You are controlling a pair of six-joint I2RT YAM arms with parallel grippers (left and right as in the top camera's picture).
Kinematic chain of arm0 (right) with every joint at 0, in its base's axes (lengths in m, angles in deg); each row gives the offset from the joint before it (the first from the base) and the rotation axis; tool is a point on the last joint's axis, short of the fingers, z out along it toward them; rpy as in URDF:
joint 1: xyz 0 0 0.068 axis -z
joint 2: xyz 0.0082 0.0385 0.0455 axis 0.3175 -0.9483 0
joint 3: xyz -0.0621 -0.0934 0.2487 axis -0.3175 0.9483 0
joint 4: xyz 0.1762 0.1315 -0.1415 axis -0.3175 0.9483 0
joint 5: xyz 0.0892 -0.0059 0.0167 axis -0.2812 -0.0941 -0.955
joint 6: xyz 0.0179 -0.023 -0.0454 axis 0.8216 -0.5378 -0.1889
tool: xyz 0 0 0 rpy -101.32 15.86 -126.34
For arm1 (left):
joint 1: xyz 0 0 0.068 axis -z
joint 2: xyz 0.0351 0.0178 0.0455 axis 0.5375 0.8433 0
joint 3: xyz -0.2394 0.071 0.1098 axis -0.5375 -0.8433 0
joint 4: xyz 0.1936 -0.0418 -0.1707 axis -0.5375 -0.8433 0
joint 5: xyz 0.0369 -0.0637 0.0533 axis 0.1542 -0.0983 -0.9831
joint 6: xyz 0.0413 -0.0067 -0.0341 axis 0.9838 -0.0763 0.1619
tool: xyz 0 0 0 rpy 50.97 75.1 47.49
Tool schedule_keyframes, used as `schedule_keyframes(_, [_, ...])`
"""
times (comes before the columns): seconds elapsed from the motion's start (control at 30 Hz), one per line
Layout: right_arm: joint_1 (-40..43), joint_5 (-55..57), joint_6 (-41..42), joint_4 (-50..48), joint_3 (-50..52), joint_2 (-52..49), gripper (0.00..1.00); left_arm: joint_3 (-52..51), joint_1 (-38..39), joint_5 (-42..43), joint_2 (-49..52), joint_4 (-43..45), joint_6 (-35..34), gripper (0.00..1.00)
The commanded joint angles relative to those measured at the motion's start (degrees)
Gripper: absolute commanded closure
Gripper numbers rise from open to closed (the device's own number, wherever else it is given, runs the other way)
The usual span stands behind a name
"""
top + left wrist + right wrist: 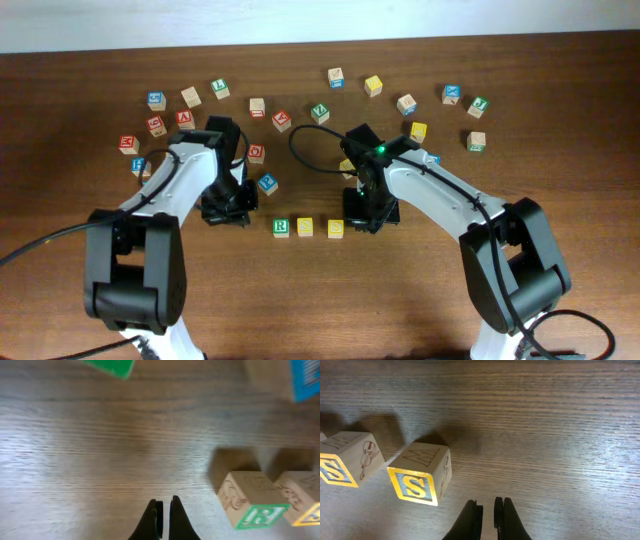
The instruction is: Spell out RSS
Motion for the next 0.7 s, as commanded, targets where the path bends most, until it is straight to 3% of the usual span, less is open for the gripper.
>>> schedule_keyframes(0.0, [-1.0,-0.6,0.8,-1.0,1.1,0.2,0.96,-2.7,-0.1,5.7,-0.6,3.1,-0.8,1.0])
schedule_keyframes(0.37, [-1.4,-5.3,2.1,-10.8,4.7,0.2,0.96,-3.4,2.9,5.7,-0.5,6.1,-2.1,1.0])
schedule_keyframes(0.67, [-2.2,-7.1,3.6,-11.6,4.7,0.2,0.96,-3.4,5.6,6.1,-0.5,7.1,-3.4,1.0])
